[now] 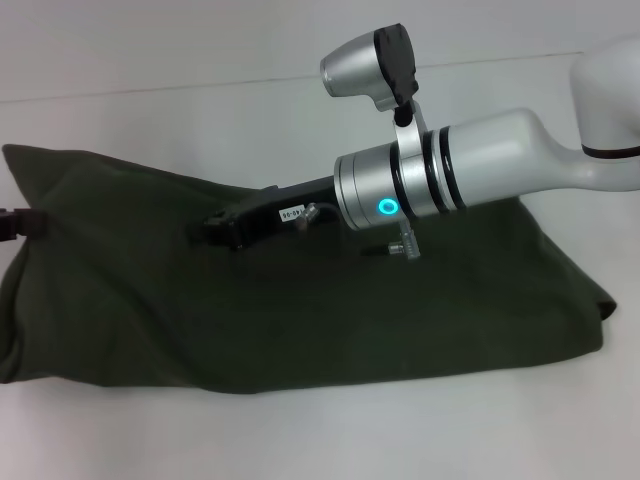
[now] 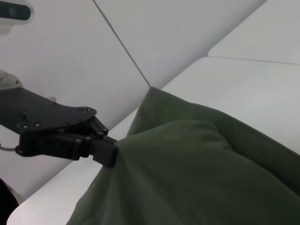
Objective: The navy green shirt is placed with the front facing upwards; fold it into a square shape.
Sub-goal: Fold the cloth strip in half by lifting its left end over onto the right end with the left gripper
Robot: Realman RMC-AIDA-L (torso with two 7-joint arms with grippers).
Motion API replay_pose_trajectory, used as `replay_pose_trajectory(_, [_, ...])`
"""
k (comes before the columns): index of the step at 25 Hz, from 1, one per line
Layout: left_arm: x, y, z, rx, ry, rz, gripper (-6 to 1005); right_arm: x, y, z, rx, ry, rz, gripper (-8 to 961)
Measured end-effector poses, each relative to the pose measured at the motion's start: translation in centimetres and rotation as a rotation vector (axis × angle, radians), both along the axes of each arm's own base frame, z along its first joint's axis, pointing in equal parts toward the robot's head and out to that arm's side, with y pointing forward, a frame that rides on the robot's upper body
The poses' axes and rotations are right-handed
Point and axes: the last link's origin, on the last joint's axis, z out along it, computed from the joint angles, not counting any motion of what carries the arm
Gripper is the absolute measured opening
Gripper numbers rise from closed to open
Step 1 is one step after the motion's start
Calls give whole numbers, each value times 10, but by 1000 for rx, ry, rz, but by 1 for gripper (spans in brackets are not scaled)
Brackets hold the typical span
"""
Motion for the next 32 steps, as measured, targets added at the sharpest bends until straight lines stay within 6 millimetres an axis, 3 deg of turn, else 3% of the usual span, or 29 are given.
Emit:
replay_pose_trajectory(7, [3, 1, 4, 0, -2, -4, 20, -5, 1, -1, -8, -5, 14, 5])
replay_pose_trajectory(20, [45, 14, -17, -57, -77, -101, 20, -10, 2, -8, -9, -31, 16, 4])
replay_pose_trajectory(32, [67, 18, -13, -47, -149, -140, 19, -1, 4, -3, 14, -28, -10, 3])
